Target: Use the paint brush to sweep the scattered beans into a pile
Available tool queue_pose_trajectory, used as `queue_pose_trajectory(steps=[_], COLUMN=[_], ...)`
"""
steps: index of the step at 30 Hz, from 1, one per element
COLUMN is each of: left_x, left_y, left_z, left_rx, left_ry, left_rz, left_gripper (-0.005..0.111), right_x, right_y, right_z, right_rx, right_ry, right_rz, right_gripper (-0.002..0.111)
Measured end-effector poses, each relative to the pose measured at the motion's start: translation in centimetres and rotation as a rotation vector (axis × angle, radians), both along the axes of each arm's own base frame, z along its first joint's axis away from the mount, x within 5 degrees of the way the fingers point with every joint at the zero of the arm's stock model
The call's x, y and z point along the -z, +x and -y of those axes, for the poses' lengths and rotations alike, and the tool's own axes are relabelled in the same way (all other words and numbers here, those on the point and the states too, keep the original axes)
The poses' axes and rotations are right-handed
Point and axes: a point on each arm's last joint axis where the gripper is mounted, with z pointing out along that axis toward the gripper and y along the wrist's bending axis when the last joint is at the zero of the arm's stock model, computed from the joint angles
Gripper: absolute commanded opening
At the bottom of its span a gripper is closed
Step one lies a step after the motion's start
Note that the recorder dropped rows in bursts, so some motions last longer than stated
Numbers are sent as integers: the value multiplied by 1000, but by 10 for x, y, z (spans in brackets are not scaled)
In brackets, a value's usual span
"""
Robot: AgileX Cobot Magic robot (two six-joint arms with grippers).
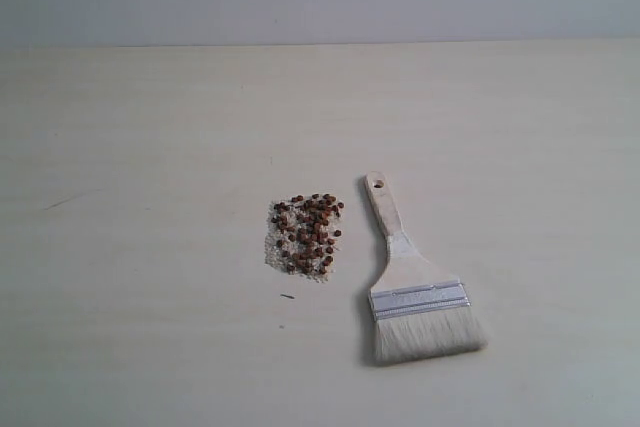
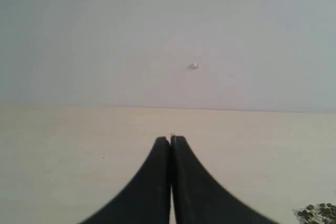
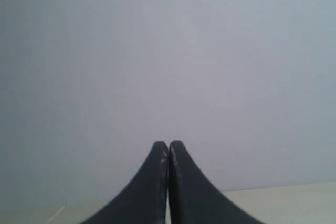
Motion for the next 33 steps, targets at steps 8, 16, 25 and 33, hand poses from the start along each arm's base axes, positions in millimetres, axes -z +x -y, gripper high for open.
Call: queue_pose_trajectory(steps=[8, 16, 25, 33], left_x=[0, 0, 0, 1], left_y=[0, 0, 0, 0], left_z=[0, 0, 0, 0], left_rx=[0, 0, 0, 0], left_ry=[0, 0, 0, 0], left_rz=[0, 0, -1, -2], left_gripper=[0, 0, 0, 0], right_x=[19, 84, 139, 144], right_y=[4, 4, 15, 16], right_z=[3, 9, 11, 15], right_rx=[81, 164, 191, 239], right_ry=[-244, -432, -502, -436], right_rz=[19, -3, -164, -218], right_gripper=[0, 0, 0, 0])
